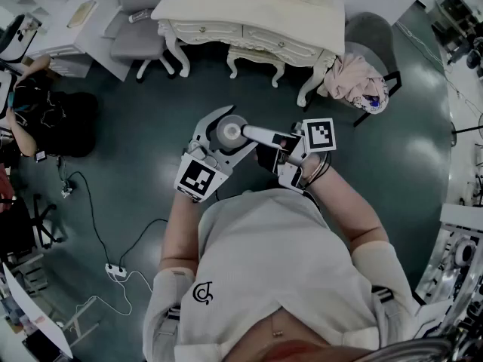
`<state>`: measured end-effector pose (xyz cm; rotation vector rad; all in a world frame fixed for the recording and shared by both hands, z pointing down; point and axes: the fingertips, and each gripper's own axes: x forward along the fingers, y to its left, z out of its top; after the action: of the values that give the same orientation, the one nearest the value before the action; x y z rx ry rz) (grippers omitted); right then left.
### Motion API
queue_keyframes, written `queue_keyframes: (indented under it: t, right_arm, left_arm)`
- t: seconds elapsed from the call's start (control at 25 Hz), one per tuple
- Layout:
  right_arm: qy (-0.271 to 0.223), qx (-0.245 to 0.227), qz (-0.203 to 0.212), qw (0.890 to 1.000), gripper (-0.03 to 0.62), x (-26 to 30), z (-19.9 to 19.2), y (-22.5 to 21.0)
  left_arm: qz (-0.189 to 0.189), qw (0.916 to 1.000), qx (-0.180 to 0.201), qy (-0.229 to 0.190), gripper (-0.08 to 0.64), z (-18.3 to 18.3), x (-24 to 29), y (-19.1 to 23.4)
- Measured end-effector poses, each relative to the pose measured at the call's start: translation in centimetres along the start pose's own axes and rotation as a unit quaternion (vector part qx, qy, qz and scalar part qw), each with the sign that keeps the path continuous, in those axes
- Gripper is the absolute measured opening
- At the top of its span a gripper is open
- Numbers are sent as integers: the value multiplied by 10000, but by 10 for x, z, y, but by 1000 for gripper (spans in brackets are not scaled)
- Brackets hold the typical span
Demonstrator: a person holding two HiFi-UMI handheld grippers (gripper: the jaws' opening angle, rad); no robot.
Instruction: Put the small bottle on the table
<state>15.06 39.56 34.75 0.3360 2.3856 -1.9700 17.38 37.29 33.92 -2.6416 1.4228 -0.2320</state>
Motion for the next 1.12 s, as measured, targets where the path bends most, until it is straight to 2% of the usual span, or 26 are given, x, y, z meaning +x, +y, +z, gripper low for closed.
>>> queue_keyframes:
  t: [0.44, 0.76, 0.92, 1.12]
  right_arm:
    - [34, -48, -103, 9999, 361, 16, -16, 0]
    - [16, 138, -134, 9998, 360, 23, -14, -12]
    - [30, 232, -119, 9997, 360, 24, 2, -25]
    - [144, 297, -4, 9995, 360, 33, 48, -45]
  left_arm:
    - [18, 10000, -39, -1, 350, -3, -22, 1]
    - [3, 9998, -192, 106, 350, -15, -25, 9]
    - [64, 9996, -223, 184, 350, -27, -11, 22]
    - [197, 9991, -211, 299, 350, -42, 20, 61]
